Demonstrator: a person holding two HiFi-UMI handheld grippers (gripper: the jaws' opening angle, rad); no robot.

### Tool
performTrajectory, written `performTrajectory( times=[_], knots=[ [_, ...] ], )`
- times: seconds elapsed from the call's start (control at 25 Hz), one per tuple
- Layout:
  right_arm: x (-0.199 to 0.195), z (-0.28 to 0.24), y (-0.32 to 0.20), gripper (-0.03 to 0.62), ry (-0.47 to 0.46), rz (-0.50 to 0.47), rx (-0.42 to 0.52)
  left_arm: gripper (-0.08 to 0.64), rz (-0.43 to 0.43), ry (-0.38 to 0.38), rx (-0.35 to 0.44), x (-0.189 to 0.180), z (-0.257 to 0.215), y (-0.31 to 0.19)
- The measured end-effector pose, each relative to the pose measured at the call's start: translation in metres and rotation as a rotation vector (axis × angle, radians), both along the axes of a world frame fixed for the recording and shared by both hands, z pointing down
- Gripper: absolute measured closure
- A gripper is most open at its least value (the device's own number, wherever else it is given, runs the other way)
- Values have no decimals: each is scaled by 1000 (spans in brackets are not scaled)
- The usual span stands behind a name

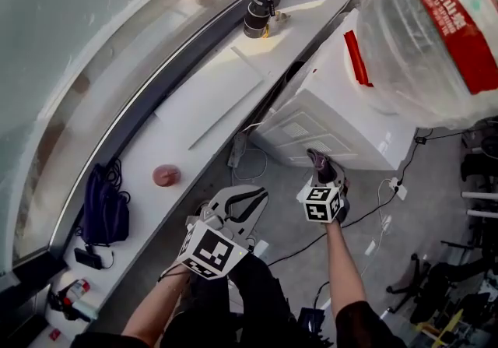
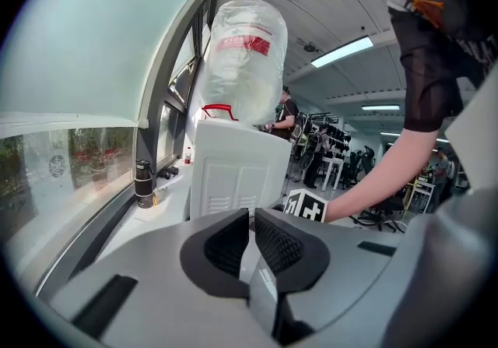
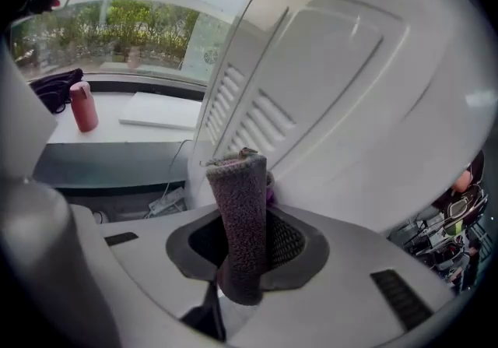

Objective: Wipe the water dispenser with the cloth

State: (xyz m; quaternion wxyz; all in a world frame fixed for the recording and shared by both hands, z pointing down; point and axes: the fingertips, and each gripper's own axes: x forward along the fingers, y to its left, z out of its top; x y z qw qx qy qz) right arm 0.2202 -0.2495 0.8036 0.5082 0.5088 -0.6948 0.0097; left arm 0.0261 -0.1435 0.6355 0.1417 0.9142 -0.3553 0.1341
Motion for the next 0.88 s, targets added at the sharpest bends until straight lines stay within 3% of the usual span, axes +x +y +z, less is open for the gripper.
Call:
performTrajectory(
  times=[0.36,0.56,0.72,0.88],
  knots=[
    [12,121,3,492,61,83,-173,529,10,-9,-4,-4,47,-1],
    [28,170,9,492,82,211,-288,529,24,-27,-28,-13,71,11],
    [21,166,13,492,22,270,-299,529,9,-50,-53,-22,77,16],
    [9,124,20,492,-66,219,-237,529,5,-48,-51,-18,57,16]
  ],
)
